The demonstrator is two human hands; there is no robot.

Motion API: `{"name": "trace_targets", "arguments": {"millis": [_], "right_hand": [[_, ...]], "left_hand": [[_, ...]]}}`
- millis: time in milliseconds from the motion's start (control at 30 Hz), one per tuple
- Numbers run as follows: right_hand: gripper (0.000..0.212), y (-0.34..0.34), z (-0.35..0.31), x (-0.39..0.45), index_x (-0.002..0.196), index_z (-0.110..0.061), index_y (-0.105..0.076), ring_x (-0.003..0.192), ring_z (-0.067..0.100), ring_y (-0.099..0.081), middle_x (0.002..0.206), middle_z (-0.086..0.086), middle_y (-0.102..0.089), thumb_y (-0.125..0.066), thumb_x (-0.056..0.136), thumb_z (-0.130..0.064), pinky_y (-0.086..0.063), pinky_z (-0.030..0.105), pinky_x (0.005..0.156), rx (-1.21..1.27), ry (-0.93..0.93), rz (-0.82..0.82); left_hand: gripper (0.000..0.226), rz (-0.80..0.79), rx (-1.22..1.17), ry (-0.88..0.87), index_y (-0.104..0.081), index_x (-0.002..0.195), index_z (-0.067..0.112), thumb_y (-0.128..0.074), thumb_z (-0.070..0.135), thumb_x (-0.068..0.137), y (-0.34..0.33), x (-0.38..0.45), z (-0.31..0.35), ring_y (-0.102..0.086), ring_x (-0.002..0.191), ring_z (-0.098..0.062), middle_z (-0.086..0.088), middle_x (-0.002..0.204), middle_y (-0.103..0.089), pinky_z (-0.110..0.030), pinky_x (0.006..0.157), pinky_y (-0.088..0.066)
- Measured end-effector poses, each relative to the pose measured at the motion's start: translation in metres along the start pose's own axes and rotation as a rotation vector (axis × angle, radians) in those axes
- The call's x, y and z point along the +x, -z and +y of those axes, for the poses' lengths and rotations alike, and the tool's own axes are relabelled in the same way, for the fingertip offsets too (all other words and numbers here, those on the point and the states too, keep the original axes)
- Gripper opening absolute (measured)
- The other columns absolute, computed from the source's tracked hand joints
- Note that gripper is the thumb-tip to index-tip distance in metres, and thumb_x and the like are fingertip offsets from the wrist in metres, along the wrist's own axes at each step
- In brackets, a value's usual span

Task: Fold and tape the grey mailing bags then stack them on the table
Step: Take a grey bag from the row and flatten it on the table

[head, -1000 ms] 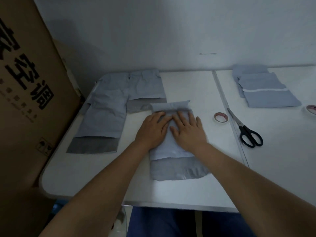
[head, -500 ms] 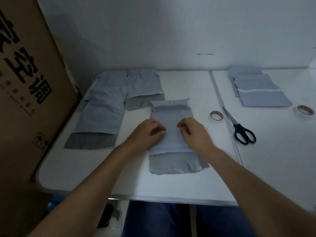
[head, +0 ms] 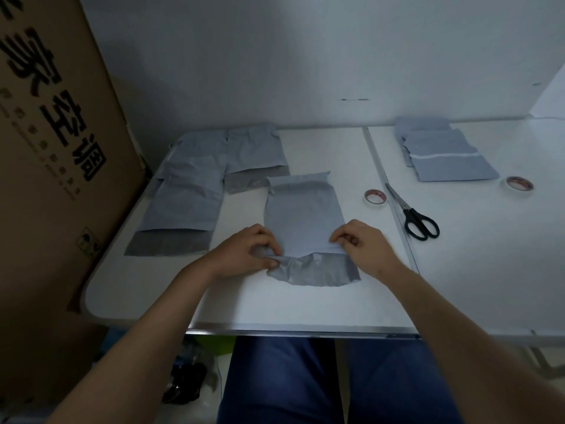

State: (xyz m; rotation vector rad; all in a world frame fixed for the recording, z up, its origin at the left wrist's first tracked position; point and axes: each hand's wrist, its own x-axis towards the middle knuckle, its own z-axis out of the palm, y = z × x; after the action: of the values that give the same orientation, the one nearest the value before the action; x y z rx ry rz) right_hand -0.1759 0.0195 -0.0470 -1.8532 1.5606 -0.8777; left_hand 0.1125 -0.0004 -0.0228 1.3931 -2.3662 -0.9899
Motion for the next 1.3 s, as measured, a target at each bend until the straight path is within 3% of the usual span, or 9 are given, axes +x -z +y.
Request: {"name": "trace_targets", "arguments": {"millis": [200,333,433,533,633,767,933,1100,1300], "right_hand": [[0.059,0.013,0.002,-0.001,0.096,-0.014,-0.072,0.096,0.016,-0.06,0.1,0.003,-0.068,-0.036,0.073,0.025,-0.043,0.019,0.091,0.043,0.001,-0.071],[0.036,0.02,0.009,0.001,0.113,-0.011,-0.063,0.093,0.018,-0.054,0.1,0.002,-0.06,-0.044,0.088,0.007,-0.036,0.016,0.073,-0.115,-0.134,-0.123],[0.012,0.016,0.001,0.001,0.101,-0.012,-0.065,0.077,0.012,-0.053,0.089,0.001,-0.062,-0.062,0.09,-0.017,-0.038,0.019,0.065,0.033,-0.22,-0.1],[0.029,0.005,-0.002,0.004,0.085,0.0,-0.062,0.062,0.013,-0.043,0.07,0.007,-0.055,-0.061,0.092,-0.028,-0.031,0.025,0.055,0.034,-0.259,0.046],[0.028,-0.003,-0.004,0.007,0.086,-0.001,-0.057,0.059,0.014,-0.04,0.068,0.005,-0.05,-0.058,0.094,-0.028,-0.028,0.018,0.048,-0.007,-0.228,0.134],[0.02,-0.01,-0.007,0.009,0.113,-0.016,-0.058,0.068,0.008,-0.051,0.077,-0.006,-0.055,-0.06,0.093,-0.021,-0.038,0.018,0.061,-0.008,-0.213,0.207],[0.041,-0.016,-0.008,0.009,0.131,-0.013,-0.045,0.077,0.018,-0.058,0.08,-0.001,-0.058,-0.06,0.093,-0.016,-0.046,0.03,0.072,-0.052,-0.193,0.238],[0.047,-0.018,-0.007,0.009,0.134,-0.014,-0.042,0.076,0.021,-0.059,0.079,0.003,-0.06,-0.06,0.091,-0.013,-0.048,0.035,0.073,-0.109,-0.154,0.263],[0.042,-0.021,-0.005,0.008,0.131,-0.014,-0.045,0.081,0.02,-0.059,0.08,-0.004,-0.056,-0.061,0.091,-0.015,-0.049,0.034,0.075,-0.166,-0.137,0.29]], "left_hand": [[0.011,0.165,-0.237,0.16,-0.075,0.092,0.027,-0.067,0.034,0.088,-0.001,0.004,0.006,-0.064,0.088,0.002,0.015,0.095,-0.071,-0.014,0.082,-0.045],[0.021,0.235,-0.268,0.209,-0.073,0.089,0.021,-0.058,0.035,0.093,0.004,0.011,0.013,-0.057,0.076,-0.002,0.005,0.086,-0.07,-0.021,0.071,-0.04],[0.022,0.242,-0.237,0.255,-0.07,0.088,0.027,-0.052,0.036,0.097,0.006,0.016,0.016,-0.058,0.082,-0.005,0.009,0.088,-0.067,-0.018,0.069,-0.039],[0.035,0.275,-0.299,0.301,-0.068,0.098,0.03,-0.037,0.048,0.1,0.007,0.016,0.016,-0.062,0.096,-0.008,0.012,0.1,-0.069,-0.019,0.083,-0.043],[0.059,0.301,-0.346,0.338,-0.068,0.104,0.03,-0.025,0.069,0.092,0.005,0.008,0.016,-0.063,0.095,-0.005,0.013,0.097,-0.072,-0.023,0.087,-0.043],[0.03,0.365,-0.252,0.303,-0.056,0.118,0.036,-0.057,0.049,0.091,-0.005,0.0,0.017,-0.064,0.089,-0.001,0.016,0.092,-0.069,-0.014,0.07,-0.042],[0.046,0.491,-0.223,0.374,-0.046,0.134,0.028,-0.062,0.033,0.091,-0.016,0.004,0.023,-0.06,0.092,-0.011,0.005,0.097,-0.068,-0.022,0.074,-0.04],[0.029,0.527,-0.172,0.37,-0.052,0.119,0.031,-0.061,0.032,0.091,-0.025,0.005,0.028,-0.054,0.077,0.002,0.007,0.092,-0.065,-0.011,0.06,-0.036],[0.009,0.576,-0.076,0.338,-0.067,0.098,0.025,-0.059,0.027,0.093,-0.034,0.009,0.027,-0.057,0.079,-0.005,0.009,0.089,-0.064,-0.011,0.064,-0.039]]}}
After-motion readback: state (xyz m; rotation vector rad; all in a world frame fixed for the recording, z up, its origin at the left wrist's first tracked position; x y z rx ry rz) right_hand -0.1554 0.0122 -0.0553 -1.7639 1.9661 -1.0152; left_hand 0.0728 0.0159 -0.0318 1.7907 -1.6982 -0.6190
